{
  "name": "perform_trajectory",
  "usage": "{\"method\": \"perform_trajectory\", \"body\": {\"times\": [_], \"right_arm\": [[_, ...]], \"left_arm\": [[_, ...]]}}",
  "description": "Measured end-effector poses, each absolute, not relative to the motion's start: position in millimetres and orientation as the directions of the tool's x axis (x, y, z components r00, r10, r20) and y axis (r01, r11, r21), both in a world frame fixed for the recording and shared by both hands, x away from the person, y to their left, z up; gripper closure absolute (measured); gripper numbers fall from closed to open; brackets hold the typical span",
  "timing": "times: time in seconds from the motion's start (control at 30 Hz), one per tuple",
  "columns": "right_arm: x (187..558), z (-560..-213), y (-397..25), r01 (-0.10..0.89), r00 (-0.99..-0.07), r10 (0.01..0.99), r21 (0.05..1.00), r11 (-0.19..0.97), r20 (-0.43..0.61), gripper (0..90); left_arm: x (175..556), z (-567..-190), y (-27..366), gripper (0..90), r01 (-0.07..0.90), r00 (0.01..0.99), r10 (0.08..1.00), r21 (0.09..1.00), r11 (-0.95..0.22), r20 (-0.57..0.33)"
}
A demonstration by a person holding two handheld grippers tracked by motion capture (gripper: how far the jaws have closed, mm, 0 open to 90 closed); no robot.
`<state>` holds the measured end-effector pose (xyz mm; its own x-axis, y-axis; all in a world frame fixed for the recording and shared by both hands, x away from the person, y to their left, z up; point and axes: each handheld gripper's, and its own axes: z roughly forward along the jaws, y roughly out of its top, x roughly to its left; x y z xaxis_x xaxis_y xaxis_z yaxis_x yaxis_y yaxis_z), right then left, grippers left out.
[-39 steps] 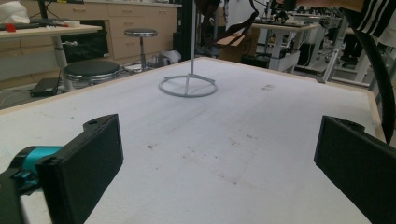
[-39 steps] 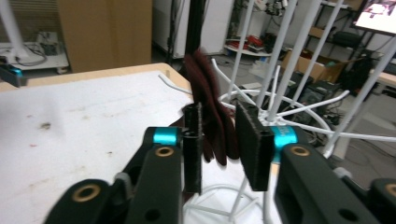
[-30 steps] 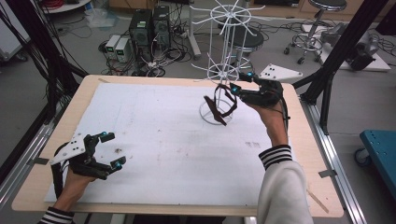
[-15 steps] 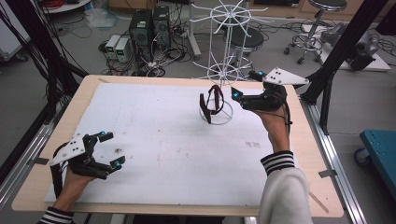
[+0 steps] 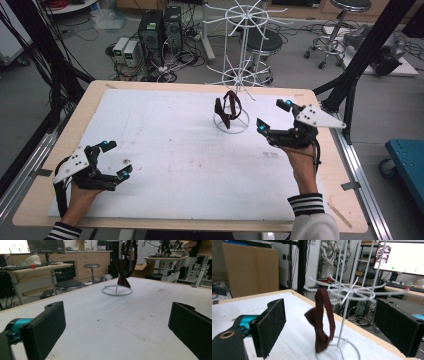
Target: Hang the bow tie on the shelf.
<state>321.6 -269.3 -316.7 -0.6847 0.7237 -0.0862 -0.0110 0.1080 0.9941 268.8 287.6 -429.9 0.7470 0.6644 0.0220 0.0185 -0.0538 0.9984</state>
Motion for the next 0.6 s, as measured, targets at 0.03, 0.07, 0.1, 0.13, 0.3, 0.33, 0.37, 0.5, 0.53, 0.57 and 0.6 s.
{"method": "perform_trajectory", "body": {"times": [0.03,0.07,0.1,0.13,0.3,0.33,0.37,0.5,0.53,0.57,0.6], "right_arm": [[317.9,-321.4,-271.7,-0.019,-0.688,0.720,0.994,0.105,-0.089,10.5],[313.5,-326.3,-273.2,-0.022,-0.687,0.721,0.995,0.100,-0.087,10.5],[309.7,-329.9,-274.4,-0.002,-0.685,0.725,0.995,0.099,-0.073,10.0],[306.7,-333.4,-275.2,-0.003,-0.678,0.730,0.994,0.110,-0.083,9.2],[290.7,-354.2,-278.6,-0.017,-0.650,0.755,0.996,0.091,-0.080,9.2],[288.1,-358.7,-279.3,-0.013,-0.650,0.756,0.996,0.088,-0.075,9.2],[285.7,-363.3,-280.2,-0.010,-0.645,0.761,0.997,0.082,-0.069,9.2],[275.0,-382.5,-283.6,-0.007,-0.615,0.786,0.997,0.077,-0.065,9.2],[272.5,-387.7,-284.3,-0.005,-0.608,0.792,0.998,0.069,-0.058,9.2],[270.9,-392.8,-285.4,-0.012,-0.598,0.799,0.998,0.068,-0.061,9.2],[268.8,-397.4,-286.0,-0.007,-0.590,0.805,0.998,0.064,-0.056,9.2]], "left_arm": [[267.8,-431.8,288.8,1.7,0.016,0.742,0.670,0.999,-0.051,0.022],[267.1,-433.4,290.0,1.7,0.017,0.738,0.674,0.999,-0.043,0.016],[266.5,-434.5,291.7,1.7,0.018,0.734,0.679,0.999,-0.040,0.014],[265.8,-435.3,293.0,1.7,0.021,0.732,0.681,0.999,-0.035,0.008],[263.2,-439.7,298.2,1.7,0.020,0.722,0.691,1.000,-0.017,-0.002],[262.4,-440.9,299.2,1.7,0.021,0.719,0.695,1.000,-0.017,-0.004],[262.0,-441.9,300.1,1.7,0.019,0.716,0.698,1.000,-0.014,-0.004],[261.2,-445.2,303.9,1.7,0.014,0.708,0.706,1.000,-0.007,-0.006],[261.4,-445.7,304.4,1.7,0.011,0.704,0.710,1.000,-0.003,-0.006],[261.5,-446.3,304.5,1.7,0.012,0.702,0.712,1.000,0.001,-0.010],[261.6,-446.7,304.6,1.7,0.011,0.702,0.712,1.000,0.002,-0.009]]}}
